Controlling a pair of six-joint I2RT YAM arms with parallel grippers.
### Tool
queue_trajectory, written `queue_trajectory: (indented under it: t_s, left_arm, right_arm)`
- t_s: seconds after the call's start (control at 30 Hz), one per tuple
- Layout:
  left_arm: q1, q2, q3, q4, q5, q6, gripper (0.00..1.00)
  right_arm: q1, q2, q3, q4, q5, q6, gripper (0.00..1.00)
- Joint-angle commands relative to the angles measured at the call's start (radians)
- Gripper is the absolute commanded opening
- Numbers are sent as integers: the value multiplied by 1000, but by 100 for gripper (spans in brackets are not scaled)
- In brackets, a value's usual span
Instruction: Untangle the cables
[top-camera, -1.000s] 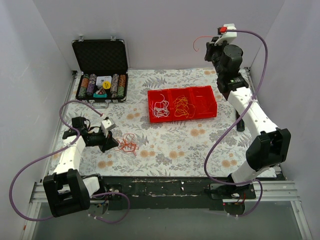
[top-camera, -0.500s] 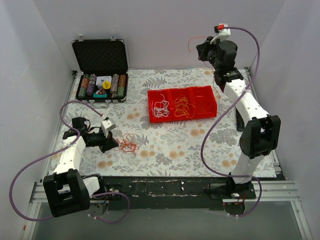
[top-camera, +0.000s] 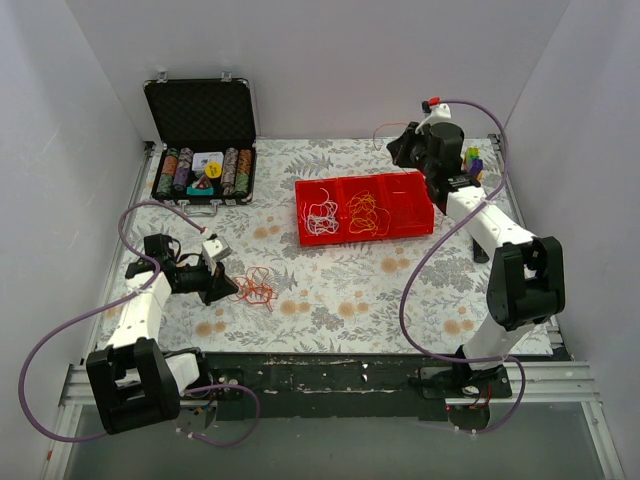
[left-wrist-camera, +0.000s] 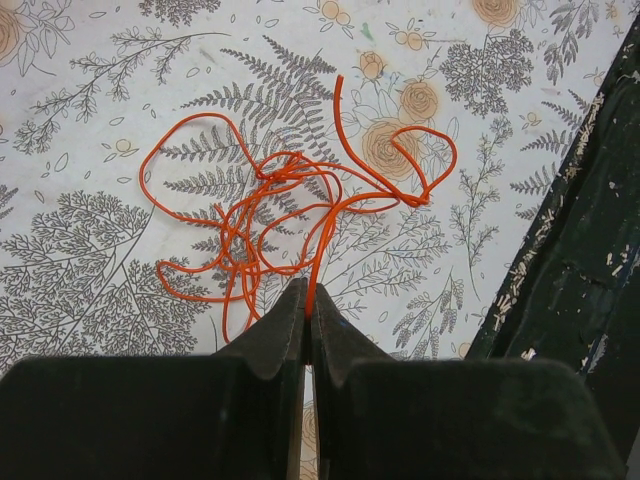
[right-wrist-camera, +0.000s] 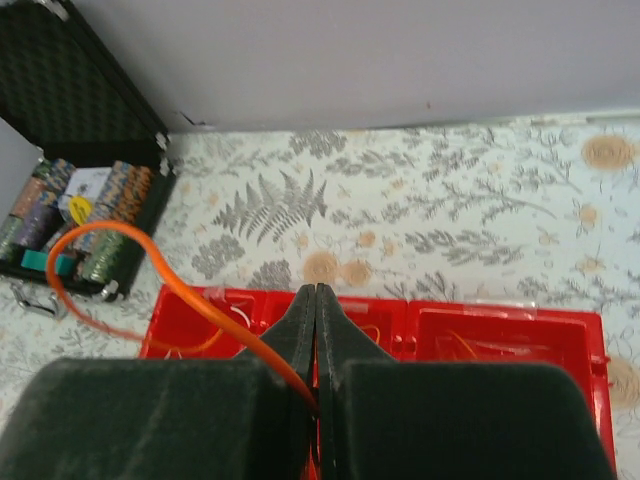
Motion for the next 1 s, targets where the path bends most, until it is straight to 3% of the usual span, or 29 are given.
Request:
queue_trajectory:
  t_s: [0.0,0.13,0.33,0.63,0.97]
  left_arm:
    - [-4,-13,11,6,45,-7,0]
    - [-3,-29,-6,15,37,-7,0]
    - [-3,-7,11,11,43,-7,0]
    - [-4,-14,7,15,43,-10,0]
    - [-3,-23,9,23,43,-24,0]
  right_arm:
    - [3,-21,-43,11,40,36,1]
    - [3,-37,-74,-38,112,26,1]
    - [3,16,-2,-300,255,29,1]
    - [6,14,-74,-391,325,62,1]
    - [18,94,29,-541,376,53,1]
